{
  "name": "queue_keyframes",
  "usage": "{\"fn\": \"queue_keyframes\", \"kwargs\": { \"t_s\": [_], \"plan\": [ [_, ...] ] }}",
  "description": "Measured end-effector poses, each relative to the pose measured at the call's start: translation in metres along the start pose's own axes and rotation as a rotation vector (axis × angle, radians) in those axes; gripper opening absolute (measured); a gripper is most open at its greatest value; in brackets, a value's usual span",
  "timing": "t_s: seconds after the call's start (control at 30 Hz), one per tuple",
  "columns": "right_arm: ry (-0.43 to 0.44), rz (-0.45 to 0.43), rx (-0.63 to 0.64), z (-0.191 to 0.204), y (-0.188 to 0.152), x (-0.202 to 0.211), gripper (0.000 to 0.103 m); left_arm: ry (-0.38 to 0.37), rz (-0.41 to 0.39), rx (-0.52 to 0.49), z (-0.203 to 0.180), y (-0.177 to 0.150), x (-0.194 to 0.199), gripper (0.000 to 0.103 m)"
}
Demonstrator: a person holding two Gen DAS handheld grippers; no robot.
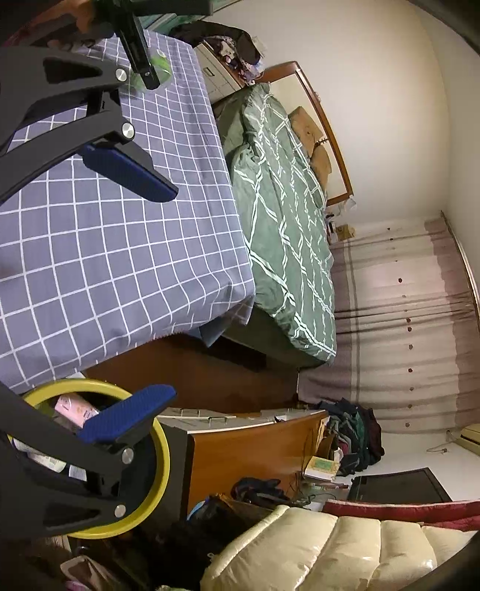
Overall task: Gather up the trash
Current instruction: 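Carry the green-lidded jar over the yellow bin and release it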
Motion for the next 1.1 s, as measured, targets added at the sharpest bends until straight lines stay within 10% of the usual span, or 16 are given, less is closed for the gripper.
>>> {"fn": "queue_keyframes", "kwargs": {
  "t_s": [0.73, 1.1],
  "plan": [
    [-0.318, -0.104, -0.055, -0.157, -0.059, 0.189, 0.095, -0.466, 0.001, -0.527, -0.332, -0.056, 0.12, 0.075],
    [-0.393, -0.093, -0.107, -0.186, -0.085, 0.228, 0.095, -0.505, 0.083, -0.64, -0.451, -0.093, 0.096, 0.083]
  ]
}}
Point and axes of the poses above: each gripper's, at about its wrist camera, not at the fingertips, and x roughly against the way its jaws point, z to its left, y to its top, the point moved 1 cm from there along -x, roughly the way its jaws point, and after that the axes turned 8 degrees about y, right-handed, at the moved point
